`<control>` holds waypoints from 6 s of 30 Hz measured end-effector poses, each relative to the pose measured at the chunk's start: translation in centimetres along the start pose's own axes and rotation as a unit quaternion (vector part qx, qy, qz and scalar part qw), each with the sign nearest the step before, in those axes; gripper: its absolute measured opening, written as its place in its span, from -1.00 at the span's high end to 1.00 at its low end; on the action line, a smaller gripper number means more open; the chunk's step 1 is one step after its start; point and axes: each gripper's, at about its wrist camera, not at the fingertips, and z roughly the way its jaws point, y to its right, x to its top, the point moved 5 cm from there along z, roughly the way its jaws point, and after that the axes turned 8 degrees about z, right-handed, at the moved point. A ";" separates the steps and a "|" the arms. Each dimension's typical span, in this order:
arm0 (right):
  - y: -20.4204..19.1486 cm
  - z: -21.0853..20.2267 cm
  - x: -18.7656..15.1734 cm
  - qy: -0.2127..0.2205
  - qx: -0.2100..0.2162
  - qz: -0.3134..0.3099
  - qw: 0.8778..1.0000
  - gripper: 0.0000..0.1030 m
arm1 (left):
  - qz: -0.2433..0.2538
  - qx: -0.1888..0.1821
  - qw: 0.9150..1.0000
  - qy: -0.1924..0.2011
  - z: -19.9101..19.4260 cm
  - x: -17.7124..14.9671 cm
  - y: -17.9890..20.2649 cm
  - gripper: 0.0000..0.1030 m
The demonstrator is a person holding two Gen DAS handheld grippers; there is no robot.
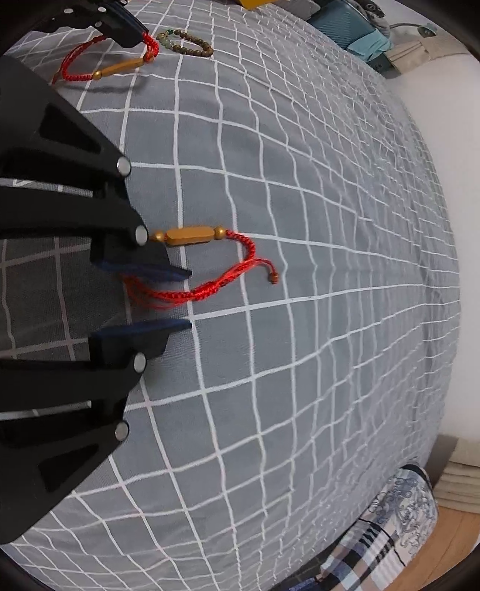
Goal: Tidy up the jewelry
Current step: 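Lift both held red cord bracelets off the bed, then carry both held red cord bracelets over the white cardboard box, then open both tools to drop the red cord bracelets into the box, then move the left tool back toward the wooden bead bracelet on the bed, then grasp the brown wooden bead bracelet with the left tool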
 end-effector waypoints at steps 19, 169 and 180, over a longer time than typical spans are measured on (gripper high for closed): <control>-0.6 -5.3 1.0 0.058 0.020 0.009 0.998 0.91 | -0.001 -0.004 1.000 0.013 -1.0 0.3 -0.1 0.89; -4.0 -7.3 -5.1 0.066 0.038 -0.030 0.997 -0.85 | -0.075 0.062 0.995 -0.024 3.5 -1.5 -7.9 -0.79; -3.7 -6.6 -5.3 0.058 0.036 -0.027 0.997 -0.85 | -0.065 0.064 0.995 -0.026 4.2 -2.0 -8.6 0.71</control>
